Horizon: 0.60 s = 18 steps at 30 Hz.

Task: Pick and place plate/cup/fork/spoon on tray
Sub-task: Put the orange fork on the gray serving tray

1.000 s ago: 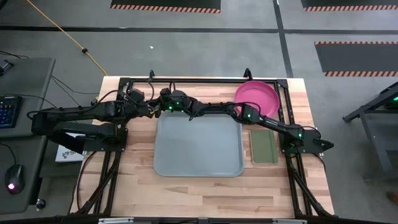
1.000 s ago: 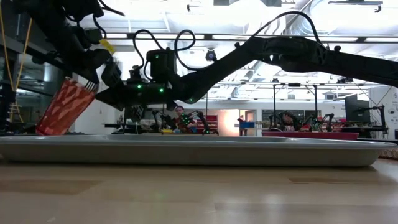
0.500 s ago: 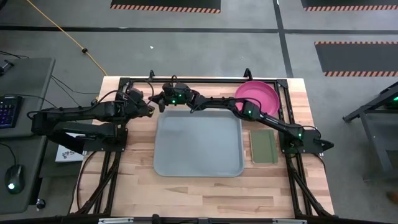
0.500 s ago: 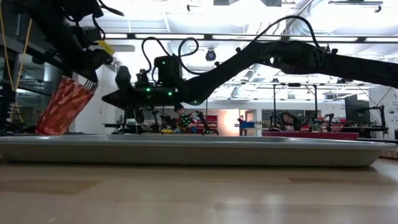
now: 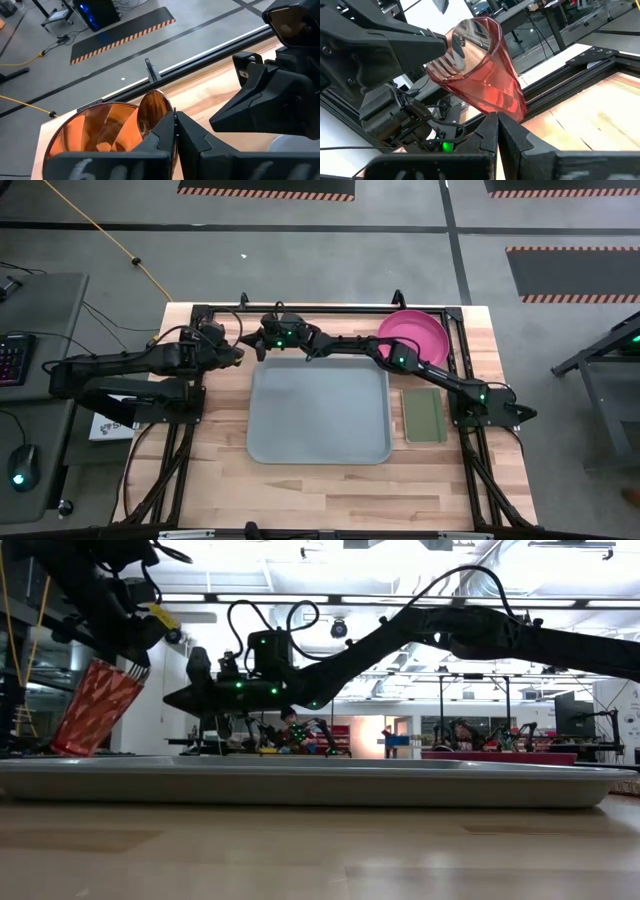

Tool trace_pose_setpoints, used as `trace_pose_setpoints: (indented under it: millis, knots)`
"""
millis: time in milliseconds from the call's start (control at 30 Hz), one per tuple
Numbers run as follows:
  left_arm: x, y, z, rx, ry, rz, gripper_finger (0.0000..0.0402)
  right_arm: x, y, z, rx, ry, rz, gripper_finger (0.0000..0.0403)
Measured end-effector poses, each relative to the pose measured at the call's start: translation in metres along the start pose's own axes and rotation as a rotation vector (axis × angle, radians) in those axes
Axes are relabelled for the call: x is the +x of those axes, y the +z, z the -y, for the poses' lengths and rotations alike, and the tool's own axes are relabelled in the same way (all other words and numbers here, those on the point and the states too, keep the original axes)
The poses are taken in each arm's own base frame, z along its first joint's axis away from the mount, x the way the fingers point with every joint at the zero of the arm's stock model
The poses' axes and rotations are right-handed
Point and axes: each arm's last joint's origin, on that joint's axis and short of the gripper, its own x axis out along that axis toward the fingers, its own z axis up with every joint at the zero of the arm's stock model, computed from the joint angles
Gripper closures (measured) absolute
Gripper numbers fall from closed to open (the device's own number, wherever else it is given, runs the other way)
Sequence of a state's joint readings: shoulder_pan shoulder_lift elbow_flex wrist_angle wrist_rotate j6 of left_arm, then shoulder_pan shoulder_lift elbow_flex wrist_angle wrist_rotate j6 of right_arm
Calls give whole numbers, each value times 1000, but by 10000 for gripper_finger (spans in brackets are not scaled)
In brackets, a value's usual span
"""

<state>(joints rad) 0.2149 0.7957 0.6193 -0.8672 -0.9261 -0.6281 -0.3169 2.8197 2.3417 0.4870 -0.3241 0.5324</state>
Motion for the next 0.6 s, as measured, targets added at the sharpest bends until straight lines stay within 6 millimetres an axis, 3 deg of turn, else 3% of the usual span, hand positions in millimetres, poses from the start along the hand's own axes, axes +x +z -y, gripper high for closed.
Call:
trace_pose_setpoints:
  millis: [233, 467, 600]
  knots:
    - [0, 0, -1, -24, 0, 1, 401, 1, -1, -1, 8, -7, 1, 403]
    - [0, 0, -1, -32, -1, 0, 401, 9, -19, -25, -37, 0, -48, 403]
    - [0, 0, -1, -35, -4, -2, 401, 8, -18, -19, -18, -27, -56, 400]
